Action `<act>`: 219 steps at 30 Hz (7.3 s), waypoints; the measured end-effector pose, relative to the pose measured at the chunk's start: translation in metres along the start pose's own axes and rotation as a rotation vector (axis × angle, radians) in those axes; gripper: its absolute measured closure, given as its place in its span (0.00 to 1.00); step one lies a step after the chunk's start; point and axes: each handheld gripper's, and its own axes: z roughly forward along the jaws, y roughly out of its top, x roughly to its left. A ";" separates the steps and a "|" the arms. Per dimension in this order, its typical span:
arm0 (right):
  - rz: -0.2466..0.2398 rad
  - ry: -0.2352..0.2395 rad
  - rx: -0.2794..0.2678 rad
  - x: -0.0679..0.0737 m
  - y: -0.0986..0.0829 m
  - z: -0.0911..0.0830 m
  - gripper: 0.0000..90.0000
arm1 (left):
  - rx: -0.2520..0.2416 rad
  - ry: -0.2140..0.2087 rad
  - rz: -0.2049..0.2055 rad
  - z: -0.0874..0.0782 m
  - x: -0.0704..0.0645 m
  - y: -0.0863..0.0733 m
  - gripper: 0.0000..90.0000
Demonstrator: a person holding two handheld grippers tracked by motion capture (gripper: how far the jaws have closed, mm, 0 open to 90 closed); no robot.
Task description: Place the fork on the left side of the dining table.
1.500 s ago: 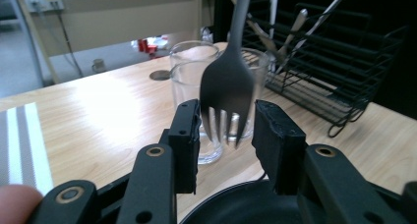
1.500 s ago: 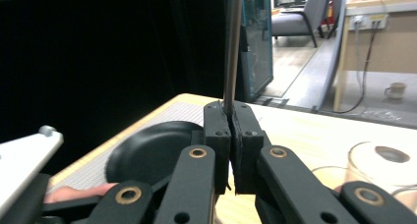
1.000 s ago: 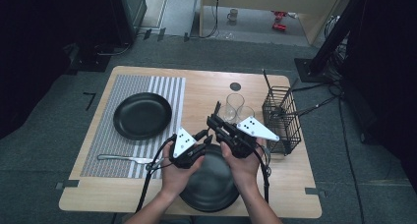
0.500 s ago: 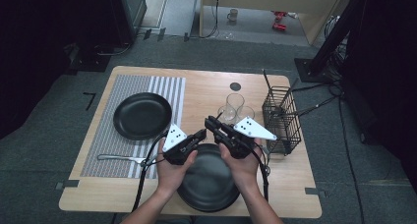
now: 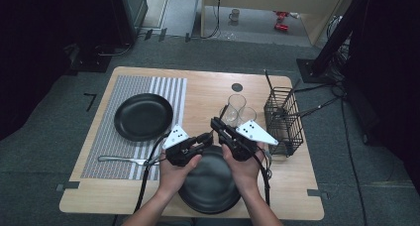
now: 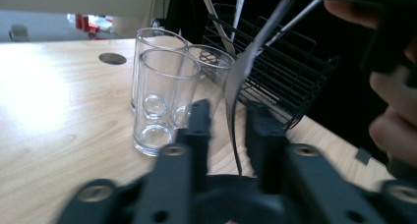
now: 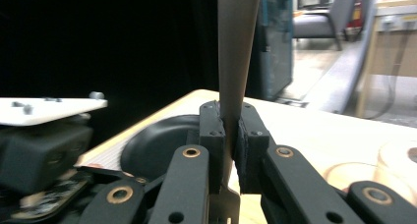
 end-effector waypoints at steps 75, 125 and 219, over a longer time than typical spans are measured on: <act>-0.163 0.047 0.130 0.020 -0.022 0.006 0.94 | -0.092 -0.063 0.148 -0.025 -0.013 0.069 0.97; 0.027 -0.122 0.259 -0.088 -0.100 -0.109 0.30 | -0.160 0.134 0.074 -0.037 0.064 0.091 0.98; 0.005 -0.390 0.565 -0.138 -0.132 -0.121 0.07 | -0.158 0.593 -0.208 0.063 0.268 0.091 0.97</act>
